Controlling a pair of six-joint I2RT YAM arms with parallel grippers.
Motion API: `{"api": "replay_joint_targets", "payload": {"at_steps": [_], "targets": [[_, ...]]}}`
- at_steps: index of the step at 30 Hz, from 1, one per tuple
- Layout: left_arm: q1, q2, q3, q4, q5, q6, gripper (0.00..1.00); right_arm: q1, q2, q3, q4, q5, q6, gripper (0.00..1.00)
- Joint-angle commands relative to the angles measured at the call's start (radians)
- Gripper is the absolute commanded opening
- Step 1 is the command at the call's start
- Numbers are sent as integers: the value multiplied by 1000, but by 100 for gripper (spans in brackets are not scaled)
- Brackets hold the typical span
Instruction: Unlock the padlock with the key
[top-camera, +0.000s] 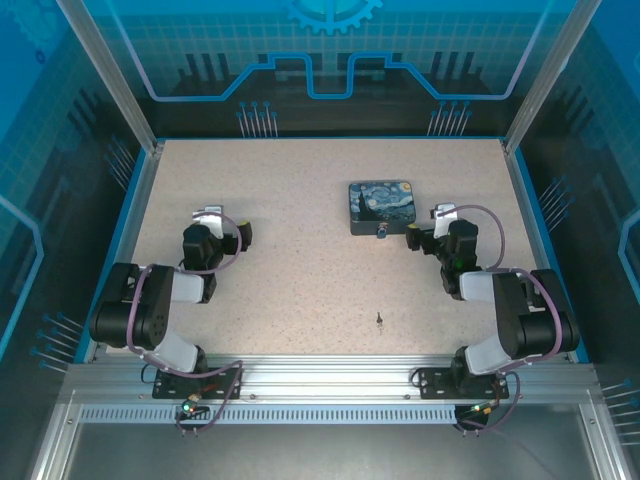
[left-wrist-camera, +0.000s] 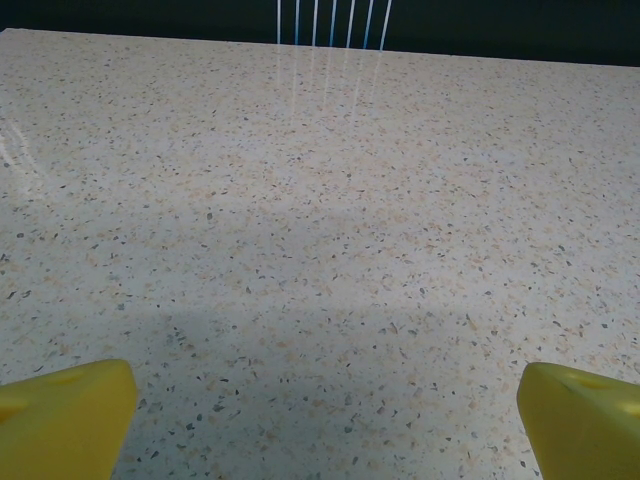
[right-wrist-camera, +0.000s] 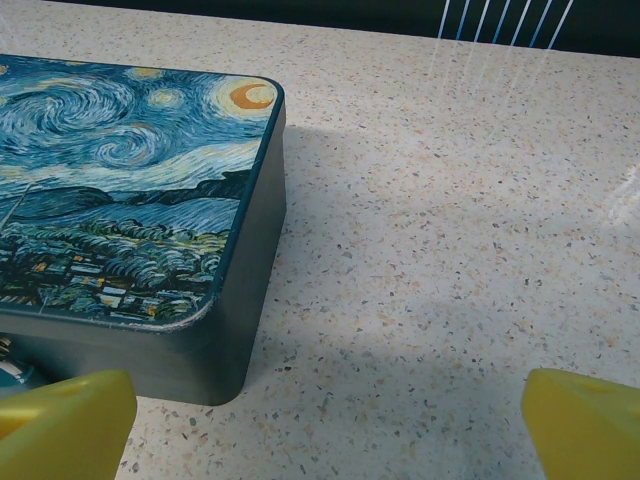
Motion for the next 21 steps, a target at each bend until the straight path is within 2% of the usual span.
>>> {"api": "replay_joint_targets", "payload": {"at_steps": [1,8,10,12,15,18,21], "targets": [[2,-8,14,-2,19,3,99,9,5,17,12,4,-10,100],[3,-8,13,-4,0,-3,99,3,5,19,10,-9,-7,100],[3,-13,4,13,-62,-24,99,-13,-5,24,-1,-23,6,100],[9,-46,-13,19,-85,-43,99,-45,-55,50,-89,-57,34,100],[10,-155,-18,-68,-85,-37,99,-82,-160,133,-335,-87,85,100],[7,-291,5,-201,-100,-52,99,-106,-247,195,-520,-109,102,100],[8,-410,71,-363,-69,-144,99,-137,-288,265,-671,-140,141,100]]}}
